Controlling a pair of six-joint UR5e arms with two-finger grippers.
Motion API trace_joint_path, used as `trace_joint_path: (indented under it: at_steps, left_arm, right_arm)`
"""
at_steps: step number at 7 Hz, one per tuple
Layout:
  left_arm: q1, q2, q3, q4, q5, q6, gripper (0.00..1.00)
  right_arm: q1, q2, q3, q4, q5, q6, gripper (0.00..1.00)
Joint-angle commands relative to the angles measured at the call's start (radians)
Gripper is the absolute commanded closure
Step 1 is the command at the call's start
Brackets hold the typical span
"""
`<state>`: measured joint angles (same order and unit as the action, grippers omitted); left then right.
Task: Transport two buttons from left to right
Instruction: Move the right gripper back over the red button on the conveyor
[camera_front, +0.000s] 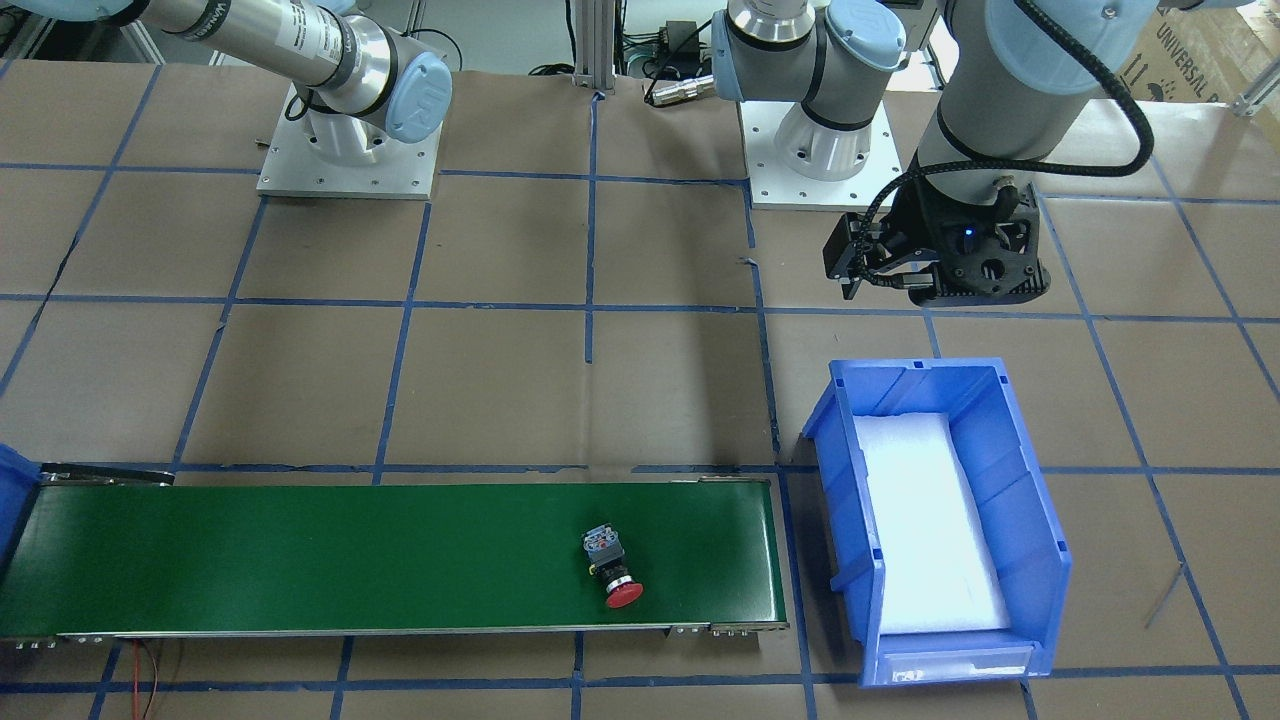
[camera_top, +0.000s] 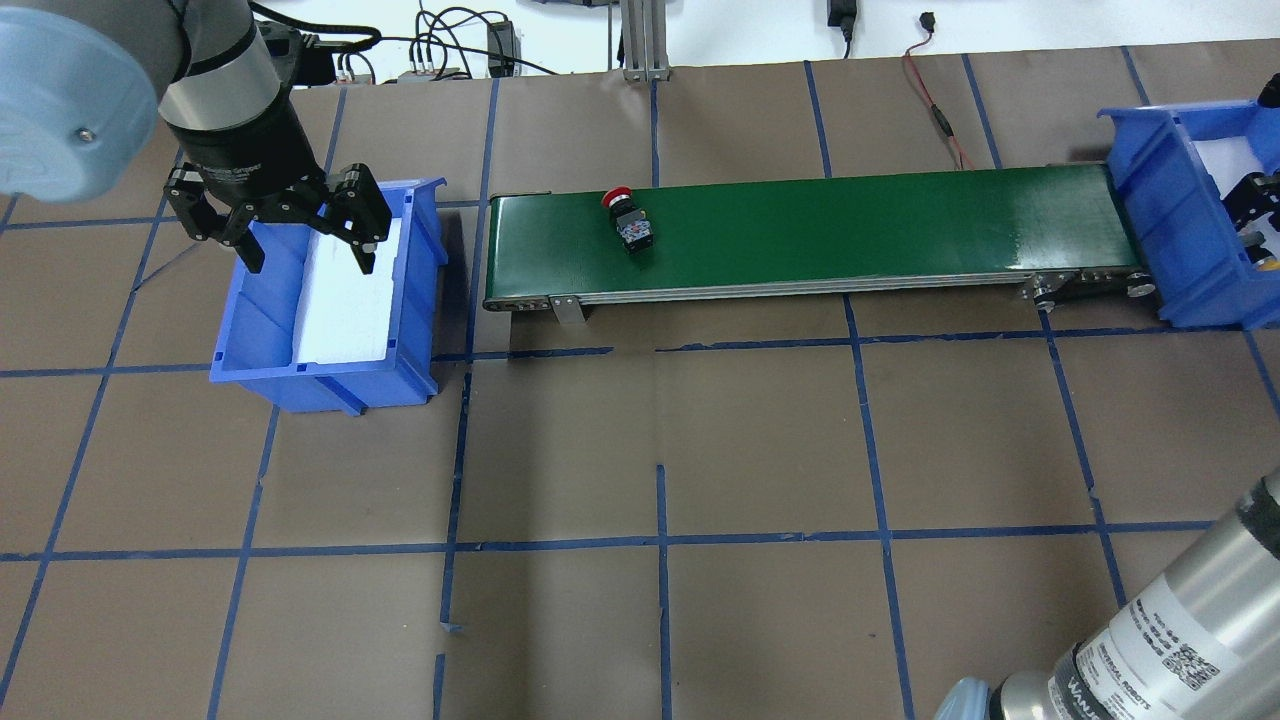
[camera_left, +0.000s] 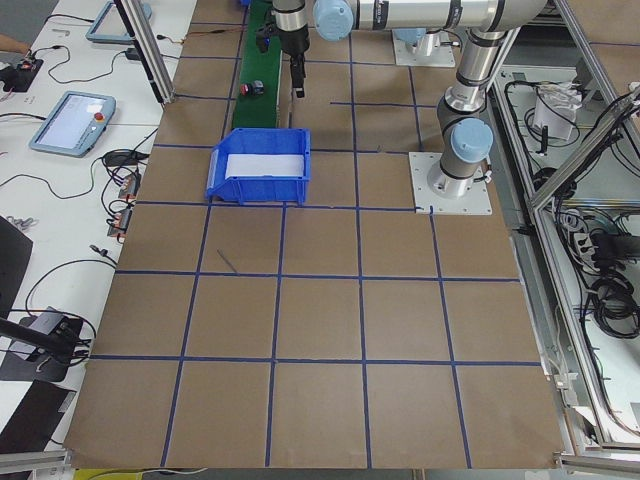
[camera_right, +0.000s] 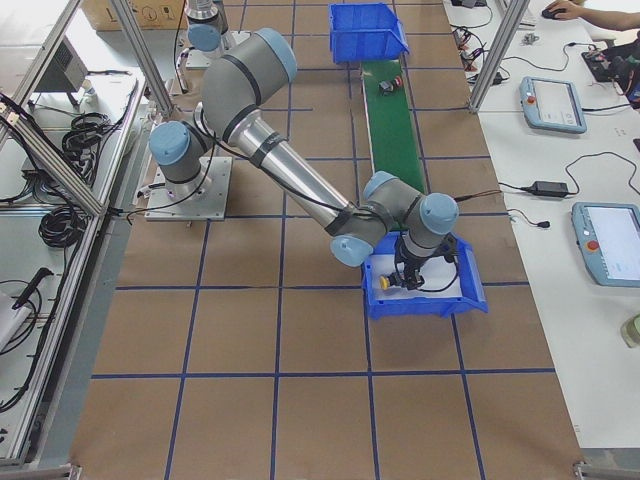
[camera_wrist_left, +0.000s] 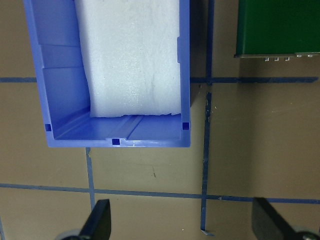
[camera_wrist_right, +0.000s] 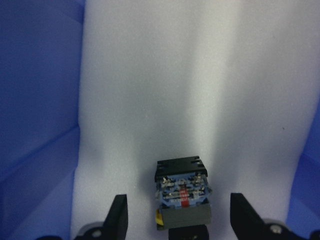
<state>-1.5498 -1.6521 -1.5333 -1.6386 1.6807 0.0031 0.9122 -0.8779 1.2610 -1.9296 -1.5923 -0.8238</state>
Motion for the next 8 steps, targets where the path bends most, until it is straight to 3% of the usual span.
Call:
trace_joint_path:
  at_steps: [1, 3, 8]
  left_arm:
    - [0.000, 0.000, -0.001, -0.001, 0.001, 0.000, 0.00]
    - [0.000, 0.000, -0.001, -0.001, 0.001, 0.000, 0.00]
    - [0.000, 0.000, -0.002, -0.001, 0.001, 0.000, 0.00]
  right_arm:
    - [0.000, -0.018, -0.014, 0.018, 0.003, 0.000, 0.24]
    - [0.016, -0.085, -0.096, 0.157, 0.008, 0.002, 0.20]
    - [0.276, -0.230, -0.101, 0.238, 0.071, 0.021, 0.18]
